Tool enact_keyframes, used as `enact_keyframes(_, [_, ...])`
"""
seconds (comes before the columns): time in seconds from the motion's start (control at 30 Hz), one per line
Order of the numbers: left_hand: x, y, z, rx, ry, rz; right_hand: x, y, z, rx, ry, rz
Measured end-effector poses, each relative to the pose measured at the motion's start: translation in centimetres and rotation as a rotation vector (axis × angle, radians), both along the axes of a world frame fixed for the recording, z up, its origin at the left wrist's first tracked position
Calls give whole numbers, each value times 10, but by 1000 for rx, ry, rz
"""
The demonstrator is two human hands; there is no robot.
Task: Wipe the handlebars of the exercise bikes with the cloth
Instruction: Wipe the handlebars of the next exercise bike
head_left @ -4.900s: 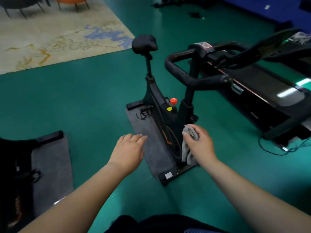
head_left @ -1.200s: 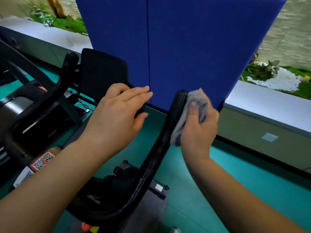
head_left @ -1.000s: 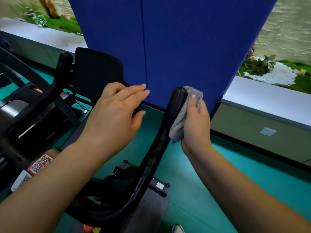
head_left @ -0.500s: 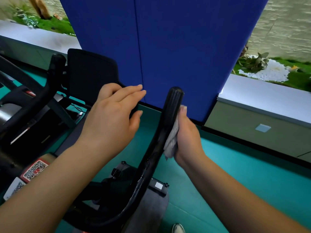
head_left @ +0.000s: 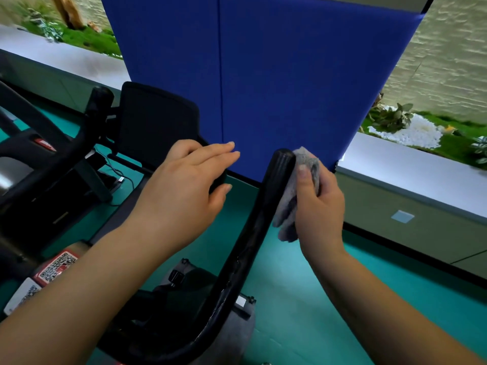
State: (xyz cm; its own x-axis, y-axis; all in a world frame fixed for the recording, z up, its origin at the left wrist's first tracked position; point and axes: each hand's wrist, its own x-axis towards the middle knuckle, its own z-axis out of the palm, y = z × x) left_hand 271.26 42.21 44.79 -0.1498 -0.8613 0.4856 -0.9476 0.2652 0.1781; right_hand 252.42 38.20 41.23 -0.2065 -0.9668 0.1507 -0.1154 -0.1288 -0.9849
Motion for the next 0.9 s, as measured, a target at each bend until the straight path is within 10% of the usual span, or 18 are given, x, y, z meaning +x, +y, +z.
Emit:
enact_keyframes(0.47, [19, -1, 4, -15, -16, -44, -2, -23, 43, -767, 1353, 273])
enact_keyframes(0.9, [33, -5, -3, -38, 45, -42, 9, -38, 73, -698, 1643, 718])
